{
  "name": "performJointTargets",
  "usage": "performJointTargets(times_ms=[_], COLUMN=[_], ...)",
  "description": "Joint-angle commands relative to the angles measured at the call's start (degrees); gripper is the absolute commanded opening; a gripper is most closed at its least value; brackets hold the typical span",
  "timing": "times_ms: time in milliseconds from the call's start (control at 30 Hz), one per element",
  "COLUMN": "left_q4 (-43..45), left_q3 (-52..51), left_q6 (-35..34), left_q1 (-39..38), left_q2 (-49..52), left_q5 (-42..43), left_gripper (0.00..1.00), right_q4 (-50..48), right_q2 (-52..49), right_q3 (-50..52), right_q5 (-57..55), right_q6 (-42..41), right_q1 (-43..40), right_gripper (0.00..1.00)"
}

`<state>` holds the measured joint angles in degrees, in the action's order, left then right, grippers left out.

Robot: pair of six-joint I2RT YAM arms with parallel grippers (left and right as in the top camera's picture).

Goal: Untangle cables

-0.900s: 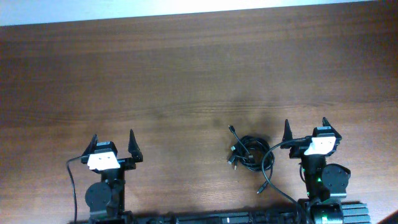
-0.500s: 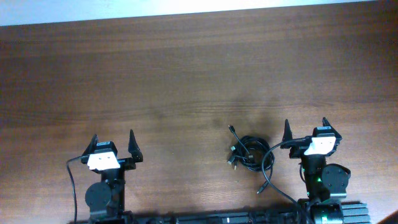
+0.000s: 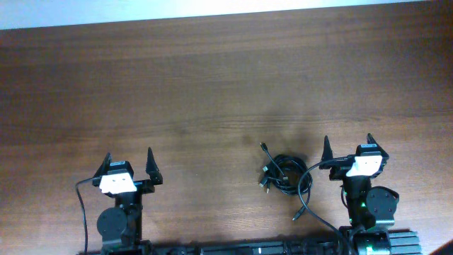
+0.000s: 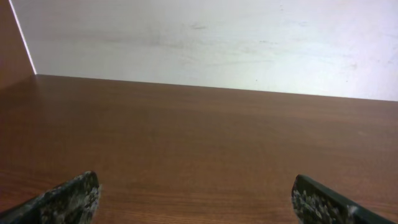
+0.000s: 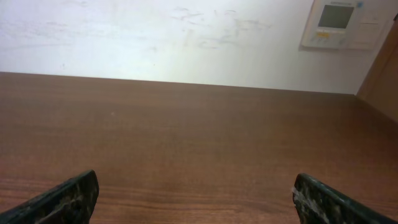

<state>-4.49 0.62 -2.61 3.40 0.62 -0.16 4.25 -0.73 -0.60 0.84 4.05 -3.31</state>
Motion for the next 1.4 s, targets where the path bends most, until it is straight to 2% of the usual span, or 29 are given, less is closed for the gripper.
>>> performJointTargets(times_ms=[0,267,367,1367], left_q4=[-0.33,-0.31,-0.11,-0.33], left_q3=[-0.11,-0.11,-0.11,-0.09], left_q6=[0.70,0.76,0.92,0.85], left_q1=[0.26,0.26,0.26,0.24], left_q2=[-0.22,-0.24,-0.24,-0.22], left_q5=[0.63,0.59,-2.91,-0.24], left_gripper=[0.99,0.99,0.99,0.99], right_q4=[0.35,0.35,0.35,0.35], right_q2=[0.37,0.37,0.37,0.37], right_q3=[0.28,0.28,0.28,0.28], right_q5=[-1.14,-1.14,-1.14,-1.11], right_q6=[-0.50,-0.50,-0.50,-0.50], right_q1=[0.31,0.31,0.31,0.31], right_gripper=[0.99,0.99,0.99,0.99])
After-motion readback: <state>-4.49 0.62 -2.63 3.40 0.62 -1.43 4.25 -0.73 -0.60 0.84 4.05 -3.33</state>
